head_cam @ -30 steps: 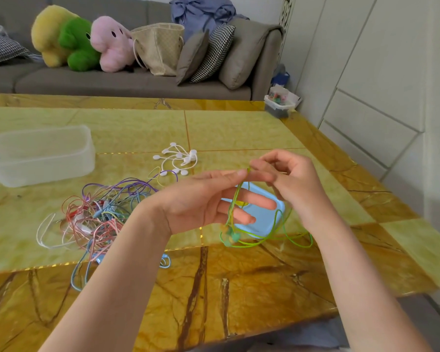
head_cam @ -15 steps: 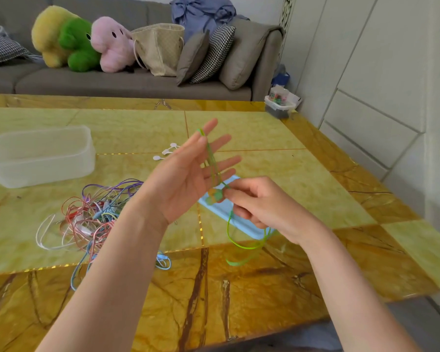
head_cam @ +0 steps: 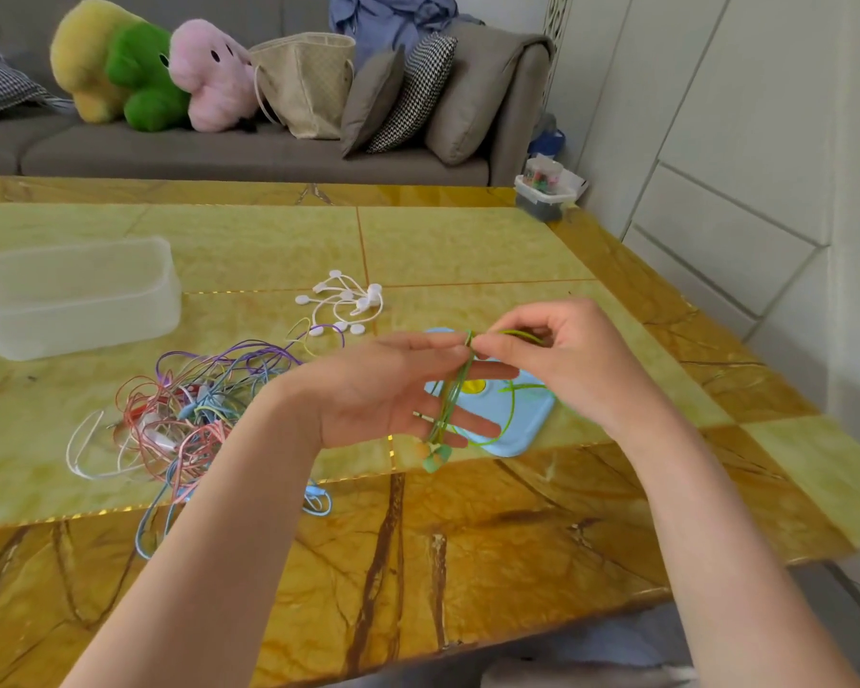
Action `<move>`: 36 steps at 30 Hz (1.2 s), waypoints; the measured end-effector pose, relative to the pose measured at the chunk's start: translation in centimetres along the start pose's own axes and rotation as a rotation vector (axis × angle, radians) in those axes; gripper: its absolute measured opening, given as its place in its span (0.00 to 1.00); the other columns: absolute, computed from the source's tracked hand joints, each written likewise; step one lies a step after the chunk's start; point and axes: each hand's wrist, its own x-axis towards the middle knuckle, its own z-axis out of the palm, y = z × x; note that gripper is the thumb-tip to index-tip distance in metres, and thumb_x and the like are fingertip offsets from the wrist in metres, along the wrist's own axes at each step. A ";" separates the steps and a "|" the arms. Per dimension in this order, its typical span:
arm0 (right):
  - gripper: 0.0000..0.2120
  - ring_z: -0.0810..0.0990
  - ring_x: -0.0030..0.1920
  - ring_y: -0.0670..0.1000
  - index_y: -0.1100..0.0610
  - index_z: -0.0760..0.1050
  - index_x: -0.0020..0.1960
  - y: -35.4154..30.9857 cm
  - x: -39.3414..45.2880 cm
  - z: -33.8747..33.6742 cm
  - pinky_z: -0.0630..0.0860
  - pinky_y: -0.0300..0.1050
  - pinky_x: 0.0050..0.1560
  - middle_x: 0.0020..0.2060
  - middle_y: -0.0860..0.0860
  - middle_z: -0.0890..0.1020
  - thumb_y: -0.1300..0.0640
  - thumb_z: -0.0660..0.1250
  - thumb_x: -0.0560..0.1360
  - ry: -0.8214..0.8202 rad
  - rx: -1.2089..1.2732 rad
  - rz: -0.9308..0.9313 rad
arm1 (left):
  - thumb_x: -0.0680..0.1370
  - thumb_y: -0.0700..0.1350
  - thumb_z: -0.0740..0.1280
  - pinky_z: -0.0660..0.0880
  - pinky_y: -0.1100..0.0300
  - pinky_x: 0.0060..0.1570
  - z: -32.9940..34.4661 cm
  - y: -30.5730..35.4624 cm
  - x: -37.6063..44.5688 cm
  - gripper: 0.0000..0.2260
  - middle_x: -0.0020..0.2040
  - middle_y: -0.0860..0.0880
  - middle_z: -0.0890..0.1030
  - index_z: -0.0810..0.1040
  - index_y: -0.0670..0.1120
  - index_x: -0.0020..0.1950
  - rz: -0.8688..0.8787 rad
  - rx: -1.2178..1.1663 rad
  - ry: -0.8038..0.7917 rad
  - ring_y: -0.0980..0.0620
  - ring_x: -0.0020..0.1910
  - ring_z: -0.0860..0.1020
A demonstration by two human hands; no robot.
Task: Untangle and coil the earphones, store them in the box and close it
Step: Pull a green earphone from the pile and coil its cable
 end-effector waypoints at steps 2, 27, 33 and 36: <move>0.06 0.74 0.33 0.51 0.54 0.81 0.33 0.2 0.0 -0.3 0.69 0.48 0.35 0.32 0.61 0.81 0.56 0.75 0.68 0.067 0.003 -0.023 | 0.75 0.47 0.60 0.73 0.43 0.58 -0.2 0.0 -0.2 0.18 0.61 0.50 0.79 0.74 0.45 0.64 -0.041 0.055 -0.073 0.35 0.56 0.78; 0.07 0.74 0.37 0.55 0.53 0.82 0.39 -0.6 -0.4 1.7 0.69 0.44 0.42 0.37 0.62 0.82 0.58 0.68 0.74 -0.265 0.033 0.116 | 0.82 0.46 0.55 0.78 0.51 0.51 -1.9 0.3 0.5 0.13 0.67 0.56 0.73 0.74 0.55 0.62 0.264 -0.203 0.268 0.44 0.53 0.81; 0.05 0.74 0.28 0.48 0.60 0.81 0.36 -0.8 -0.3 -0.1 0.67 0.32 0.31 0.30 0.57 0.82 0.60 0.73 0.69 -0.106 0.127 0.080 | 0.74 0.47 0.62 0.78 0.50 0.52 -0.5 -0.3 0.0 0.16 0.60 0.48 0.80 0.77 0.47 0.60 0.016 -0.030 0.032 0.38 0.53 0.80; 0.05 0.73 0.26 0.43 0.59 0.81 0.35 -0.6 -0.3 -0.3 0.66 0.32 0.30 0.25 0.53 0.79 0.60 0.75 0.67 -0.046 0.125 0.050 | 0.73 0.47 0.62 0.75 0.48 0.53 -0.3 -0.3 -0.1 0.19 0.60 0.52 0.80 0.75 0.44 0.62 -0.035 0.053 -0.031 0.39 0.53 0.80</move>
